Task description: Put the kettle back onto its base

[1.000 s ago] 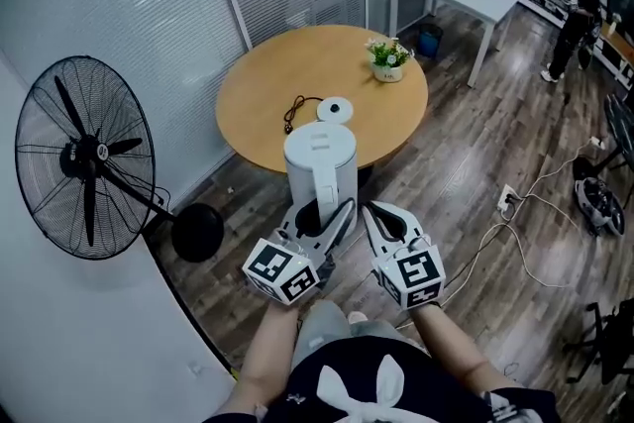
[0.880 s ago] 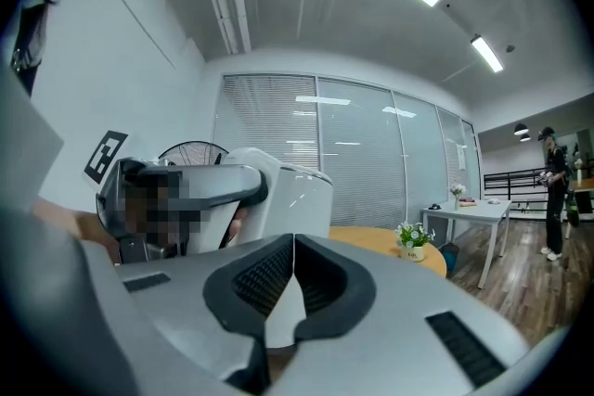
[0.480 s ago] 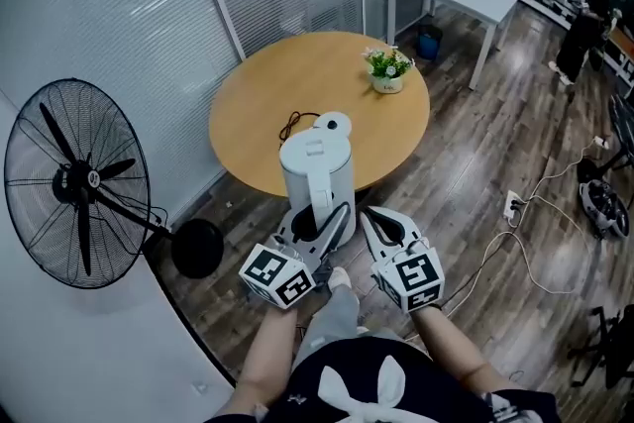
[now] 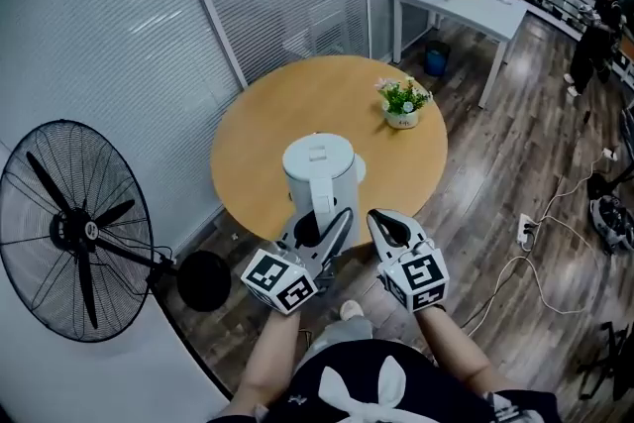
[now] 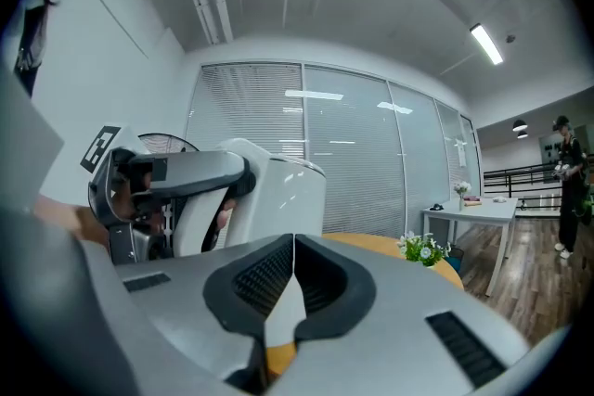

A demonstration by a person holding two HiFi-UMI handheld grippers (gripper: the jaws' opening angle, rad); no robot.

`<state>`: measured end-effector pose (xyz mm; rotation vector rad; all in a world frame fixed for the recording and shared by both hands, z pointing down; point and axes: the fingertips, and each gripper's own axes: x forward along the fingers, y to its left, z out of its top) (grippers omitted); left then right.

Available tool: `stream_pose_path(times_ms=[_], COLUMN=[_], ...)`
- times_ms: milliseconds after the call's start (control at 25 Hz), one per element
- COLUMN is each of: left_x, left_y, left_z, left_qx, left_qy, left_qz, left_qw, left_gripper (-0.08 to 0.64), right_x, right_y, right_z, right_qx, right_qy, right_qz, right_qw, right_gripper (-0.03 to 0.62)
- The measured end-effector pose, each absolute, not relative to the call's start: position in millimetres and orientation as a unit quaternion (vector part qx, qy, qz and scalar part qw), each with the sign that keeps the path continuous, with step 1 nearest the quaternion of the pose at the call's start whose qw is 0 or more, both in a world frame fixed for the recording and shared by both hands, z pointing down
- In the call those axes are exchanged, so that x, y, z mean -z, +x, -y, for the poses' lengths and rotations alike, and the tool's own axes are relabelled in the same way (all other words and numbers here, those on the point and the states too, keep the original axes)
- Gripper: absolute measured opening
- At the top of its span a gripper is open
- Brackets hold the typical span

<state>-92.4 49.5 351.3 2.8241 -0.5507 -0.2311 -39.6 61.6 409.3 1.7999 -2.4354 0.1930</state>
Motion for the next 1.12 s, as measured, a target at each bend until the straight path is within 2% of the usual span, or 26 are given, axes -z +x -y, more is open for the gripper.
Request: stream_pose_path(times_ms=[360, 1120], left_x=[-353.5, -371.9], left_y=[-88.0, -53.3], left_z=[32.3, 120.5], left_qx=[0.085, 0.084], left_qy=[0.971, 0.964], left_qz=[0.182, 0.213], left_qw=[0.128, 0.135], left_gripper=[0.164, 0.164], right_x=[-424.1, -443.1], right_y=[-35.9, 8.0], right_z=[8.8, 79.8], right_qx=[-0.075, -0.098], right_qy=[0.595, 0.587], right_qz=[0.797, 0.800], right_qw=[0.069, 0.079], right_gripper=[0.023, 0.023])
